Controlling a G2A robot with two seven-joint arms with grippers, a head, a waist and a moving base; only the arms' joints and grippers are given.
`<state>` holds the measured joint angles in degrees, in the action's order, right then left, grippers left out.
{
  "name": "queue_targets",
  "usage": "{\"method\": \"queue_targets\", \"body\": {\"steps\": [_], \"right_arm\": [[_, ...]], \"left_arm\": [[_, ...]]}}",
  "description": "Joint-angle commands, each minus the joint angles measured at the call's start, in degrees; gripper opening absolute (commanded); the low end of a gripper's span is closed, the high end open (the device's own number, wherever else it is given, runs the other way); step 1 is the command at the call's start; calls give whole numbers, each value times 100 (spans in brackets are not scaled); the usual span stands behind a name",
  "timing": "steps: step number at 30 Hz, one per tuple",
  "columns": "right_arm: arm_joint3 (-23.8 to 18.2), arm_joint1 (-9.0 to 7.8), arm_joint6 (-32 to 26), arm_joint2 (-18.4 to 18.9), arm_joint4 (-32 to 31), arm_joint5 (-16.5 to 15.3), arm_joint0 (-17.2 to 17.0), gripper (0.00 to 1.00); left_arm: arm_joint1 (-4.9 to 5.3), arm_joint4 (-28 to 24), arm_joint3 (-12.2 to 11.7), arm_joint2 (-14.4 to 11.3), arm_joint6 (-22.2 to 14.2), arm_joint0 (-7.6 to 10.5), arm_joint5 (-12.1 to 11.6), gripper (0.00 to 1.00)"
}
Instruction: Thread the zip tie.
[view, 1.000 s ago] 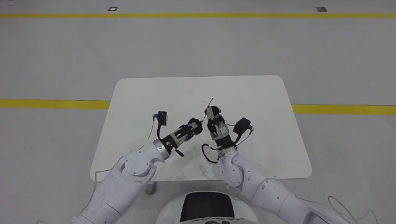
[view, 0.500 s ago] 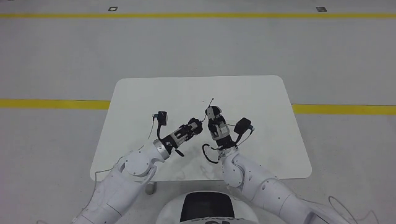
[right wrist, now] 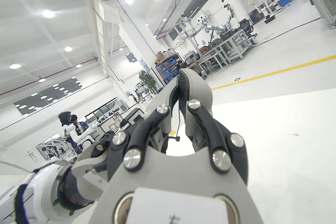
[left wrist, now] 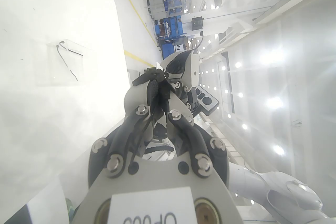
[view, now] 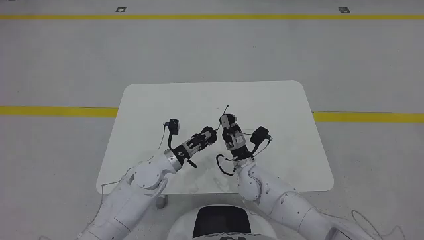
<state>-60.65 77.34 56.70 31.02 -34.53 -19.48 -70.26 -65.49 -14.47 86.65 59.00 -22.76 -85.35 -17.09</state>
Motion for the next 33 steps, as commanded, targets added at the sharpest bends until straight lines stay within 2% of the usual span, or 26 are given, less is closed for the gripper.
{"method": "queue_targets", "body": {"steps": [1,33], "right_arm": [[4,0,-13,-5,7,0,1,0],[68,34,-77,-30,21,0,29,0]], "left_arm": [[0,0,0,0,0,0,0,0],[0,0,0,0,0,0,0,0]]}}
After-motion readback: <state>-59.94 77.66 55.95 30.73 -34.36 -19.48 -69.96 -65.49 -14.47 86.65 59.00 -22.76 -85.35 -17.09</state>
